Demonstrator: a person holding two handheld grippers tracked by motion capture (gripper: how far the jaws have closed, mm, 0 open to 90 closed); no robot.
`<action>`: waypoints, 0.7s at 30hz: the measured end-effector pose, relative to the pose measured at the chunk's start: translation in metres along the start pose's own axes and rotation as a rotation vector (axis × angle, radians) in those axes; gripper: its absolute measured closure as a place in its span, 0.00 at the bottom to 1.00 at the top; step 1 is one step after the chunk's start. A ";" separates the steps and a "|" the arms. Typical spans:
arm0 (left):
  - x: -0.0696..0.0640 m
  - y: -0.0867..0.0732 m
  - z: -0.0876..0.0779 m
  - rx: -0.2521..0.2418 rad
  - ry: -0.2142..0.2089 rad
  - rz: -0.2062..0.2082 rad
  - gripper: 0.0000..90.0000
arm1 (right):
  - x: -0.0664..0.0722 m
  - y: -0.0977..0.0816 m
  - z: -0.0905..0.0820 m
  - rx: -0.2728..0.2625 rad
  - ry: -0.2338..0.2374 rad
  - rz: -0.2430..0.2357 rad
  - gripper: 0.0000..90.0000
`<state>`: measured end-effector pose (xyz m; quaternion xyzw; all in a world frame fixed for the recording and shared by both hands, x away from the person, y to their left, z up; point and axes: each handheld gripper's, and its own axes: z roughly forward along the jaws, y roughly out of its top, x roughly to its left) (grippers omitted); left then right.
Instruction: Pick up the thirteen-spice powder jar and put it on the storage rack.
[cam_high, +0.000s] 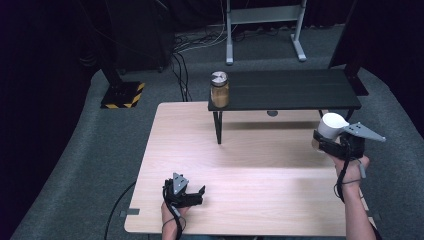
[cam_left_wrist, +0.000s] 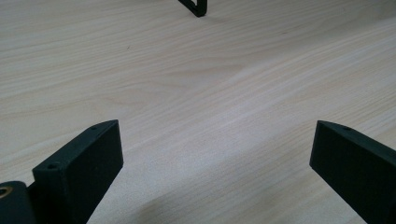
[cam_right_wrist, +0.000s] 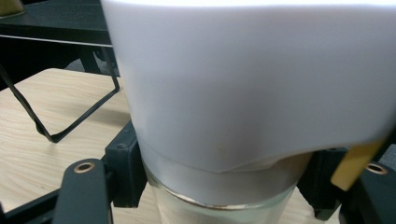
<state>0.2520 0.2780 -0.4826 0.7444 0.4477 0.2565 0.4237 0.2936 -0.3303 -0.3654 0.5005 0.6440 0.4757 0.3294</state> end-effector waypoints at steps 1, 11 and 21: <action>0.000 0.000 0.000 -0.001 0.001 0.000 0.03 | 0.000 0.002 0.000 0.000 0.002 -0.001 0.34; -0.001 0.000 0.000 0.002 0.003 0.003 0.03 | 0.000 0.016 0.000 -0.012 0.013 -0.010 0.34; -0.001 0.001 0.000 0.004 0.001 0.004 0.03 | 0.001 0.027 0.000 -0.014 0.015 -0.022 0.34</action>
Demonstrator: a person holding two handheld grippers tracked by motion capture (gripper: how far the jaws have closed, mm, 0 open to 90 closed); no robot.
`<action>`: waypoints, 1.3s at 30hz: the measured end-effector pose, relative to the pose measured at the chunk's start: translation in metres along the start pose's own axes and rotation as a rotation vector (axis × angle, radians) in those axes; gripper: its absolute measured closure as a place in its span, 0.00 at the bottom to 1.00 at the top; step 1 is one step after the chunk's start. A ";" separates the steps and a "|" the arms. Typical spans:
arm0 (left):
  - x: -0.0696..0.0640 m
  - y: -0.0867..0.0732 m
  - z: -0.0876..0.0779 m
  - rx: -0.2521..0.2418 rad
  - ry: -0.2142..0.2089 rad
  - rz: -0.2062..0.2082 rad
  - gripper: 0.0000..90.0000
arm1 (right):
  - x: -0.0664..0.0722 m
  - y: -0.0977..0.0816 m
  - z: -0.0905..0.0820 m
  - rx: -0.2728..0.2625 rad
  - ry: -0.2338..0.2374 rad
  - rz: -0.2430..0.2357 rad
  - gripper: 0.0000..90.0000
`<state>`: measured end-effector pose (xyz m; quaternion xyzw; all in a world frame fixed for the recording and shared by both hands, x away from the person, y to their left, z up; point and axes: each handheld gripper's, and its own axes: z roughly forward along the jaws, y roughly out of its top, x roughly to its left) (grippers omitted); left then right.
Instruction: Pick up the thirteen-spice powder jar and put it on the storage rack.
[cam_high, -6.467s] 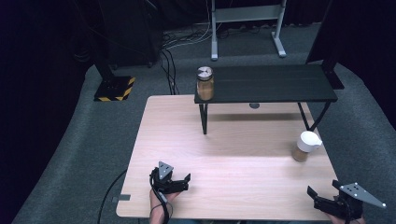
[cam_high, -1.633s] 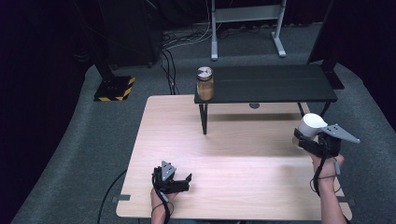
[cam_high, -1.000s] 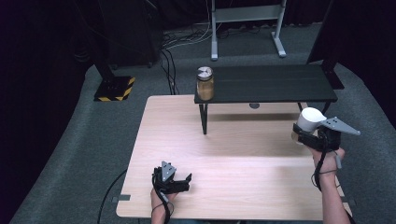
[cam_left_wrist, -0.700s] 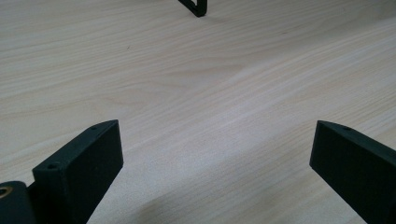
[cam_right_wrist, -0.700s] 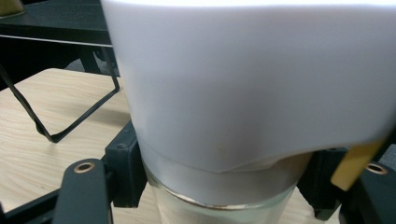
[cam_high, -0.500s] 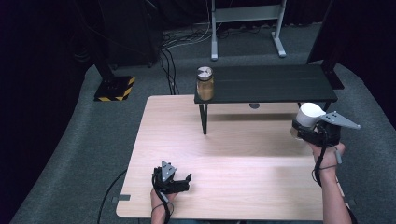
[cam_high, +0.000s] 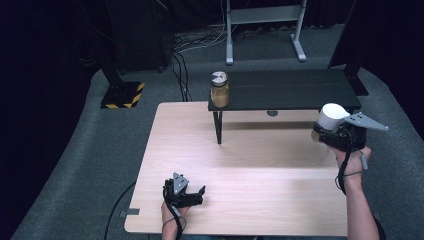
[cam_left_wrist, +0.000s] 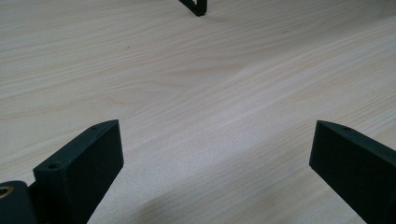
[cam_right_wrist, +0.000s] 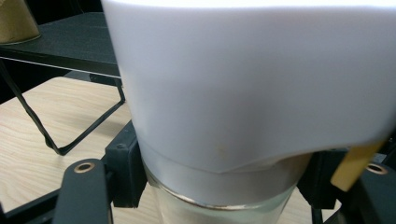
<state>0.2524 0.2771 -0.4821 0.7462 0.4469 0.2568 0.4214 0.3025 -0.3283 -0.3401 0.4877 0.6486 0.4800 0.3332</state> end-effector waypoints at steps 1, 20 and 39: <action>0.000 0.000 0.000 0.000 0.000 0.000 0.03 | 0.000 0.001 0.000 0.001 0.000 -0.002 0.34; 0.000 0.000 0.000 0.003 -0.004 0.007 0.03 | 0.001 0.024 0.006 -0.002 0.008 -0.011 0.34; 0.001 0.001 0.000 0.004 -0.006 0.007 0.03 | 0.003 0.042 0.010 -0.013 0.007 -0.028 0.34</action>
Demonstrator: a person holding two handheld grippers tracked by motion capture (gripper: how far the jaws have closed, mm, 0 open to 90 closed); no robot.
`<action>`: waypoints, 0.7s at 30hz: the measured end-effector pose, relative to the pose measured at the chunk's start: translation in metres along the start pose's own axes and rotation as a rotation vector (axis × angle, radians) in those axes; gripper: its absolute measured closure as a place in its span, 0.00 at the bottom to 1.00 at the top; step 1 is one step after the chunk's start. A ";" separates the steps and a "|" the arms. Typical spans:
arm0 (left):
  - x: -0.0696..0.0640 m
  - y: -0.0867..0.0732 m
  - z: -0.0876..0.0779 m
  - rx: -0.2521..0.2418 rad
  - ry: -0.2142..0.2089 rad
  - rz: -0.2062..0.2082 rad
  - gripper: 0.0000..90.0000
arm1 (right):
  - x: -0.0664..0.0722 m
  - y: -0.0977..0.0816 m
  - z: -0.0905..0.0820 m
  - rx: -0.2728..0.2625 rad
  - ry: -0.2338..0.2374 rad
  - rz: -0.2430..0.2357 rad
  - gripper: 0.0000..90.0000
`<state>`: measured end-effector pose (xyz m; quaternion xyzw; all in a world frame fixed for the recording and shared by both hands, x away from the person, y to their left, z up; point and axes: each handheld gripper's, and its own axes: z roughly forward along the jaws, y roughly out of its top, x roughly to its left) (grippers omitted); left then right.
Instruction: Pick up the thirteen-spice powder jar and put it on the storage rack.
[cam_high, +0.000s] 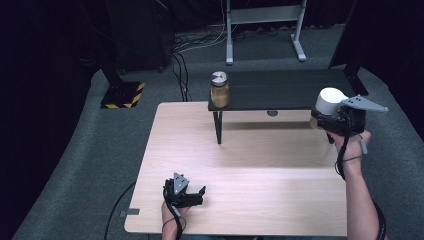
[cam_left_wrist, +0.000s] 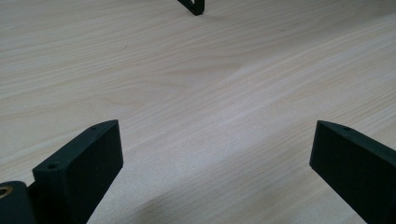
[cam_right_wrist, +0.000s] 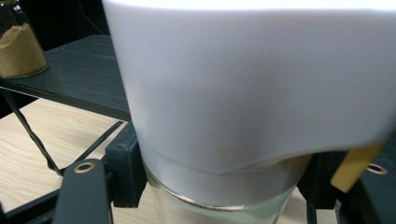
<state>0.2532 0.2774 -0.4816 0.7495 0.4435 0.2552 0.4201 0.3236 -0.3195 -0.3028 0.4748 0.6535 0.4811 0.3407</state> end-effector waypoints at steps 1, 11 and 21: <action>0.000 0.000 0.000 0.000 0.000 0.000 0.03 | 0.000 0.001 0.000 0.000 0.000 -0.001 0.34; 0.000 0.000 0.000 -0.001 0.000 0.000 0.03 | -0.004 0.009 0.005 0.001 0.005 0.015 0.34; 0.000 -0.001 0.000 -0.004 -0.002 0.002 0.03 | -0.007 0.018 0.009 0.011 0.005 0.014 0.34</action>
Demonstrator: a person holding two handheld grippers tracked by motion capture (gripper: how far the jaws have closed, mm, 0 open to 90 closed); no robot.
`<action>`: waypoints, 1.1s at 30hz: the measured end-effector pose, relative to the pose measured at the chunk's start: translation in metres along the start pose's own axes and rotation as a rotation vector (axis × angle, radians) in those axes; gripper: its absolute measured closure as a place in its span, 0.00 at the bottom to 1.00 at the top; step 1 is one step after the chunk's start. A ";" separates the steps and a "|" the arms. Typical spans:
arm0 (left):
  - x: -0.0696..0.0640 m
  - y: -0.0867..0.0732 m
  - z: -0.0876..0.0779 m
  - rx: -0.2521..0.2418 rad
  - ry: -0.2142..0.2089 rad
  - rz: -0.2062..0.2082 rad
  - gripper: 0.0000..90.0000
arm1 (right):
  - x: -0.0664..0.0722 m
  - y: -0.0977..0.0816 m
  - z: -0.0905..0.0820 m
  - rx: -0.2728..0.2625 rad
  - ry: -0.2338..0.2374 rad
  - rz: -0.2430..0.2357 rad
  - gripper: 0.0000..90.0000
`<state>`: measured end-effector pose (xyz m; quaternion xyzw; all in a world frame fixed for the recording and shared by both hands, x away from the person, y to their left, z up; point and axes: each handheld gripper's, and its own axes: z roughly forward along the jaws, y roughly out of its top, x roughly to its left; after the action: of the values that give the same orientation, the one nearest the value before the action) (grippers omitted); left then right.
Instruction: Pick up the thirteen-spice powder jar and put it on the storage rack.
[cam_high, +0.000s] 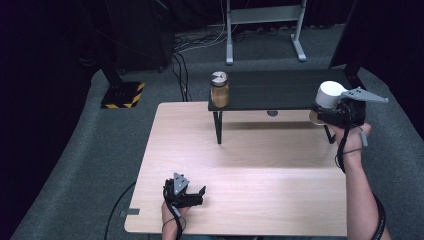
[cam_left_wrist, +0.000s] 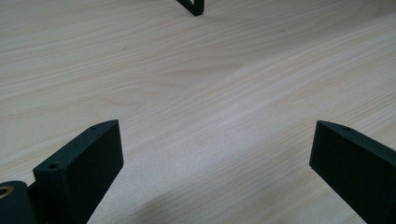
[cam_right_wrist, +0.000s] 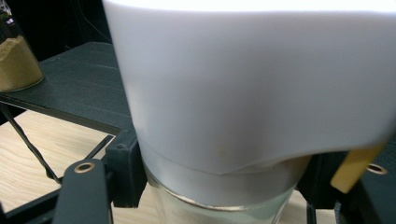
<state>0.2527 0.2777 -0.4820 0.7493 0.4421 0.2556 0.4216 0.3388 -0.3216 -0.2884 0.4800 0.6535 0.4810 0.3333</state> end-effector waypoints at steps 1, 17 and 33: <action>0.000 0.000 0.000 -0.001 0.000 -0.001 0.03 | -0.001 0.001 0.000 -0.001 0.002 0.002 0.34; 0.000 -0.001 0.000 -0.004 0.001 -0.004 0.03 | 0.001 0.015 0.004 -0.007 0.004 -0.010 0.34; -0.001 -0.001 -0.001 -0.007 0.002 0.005 0.03 | 0.001 0.026 0.013 -0.015 0.009 -0.002 0.34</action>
<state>0.2514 0.2775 -0.4828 0.7486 0.4398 0.2589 0.4233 0.3577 -0.3149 -0.2676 0.4746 0.6518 0.4880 0.3344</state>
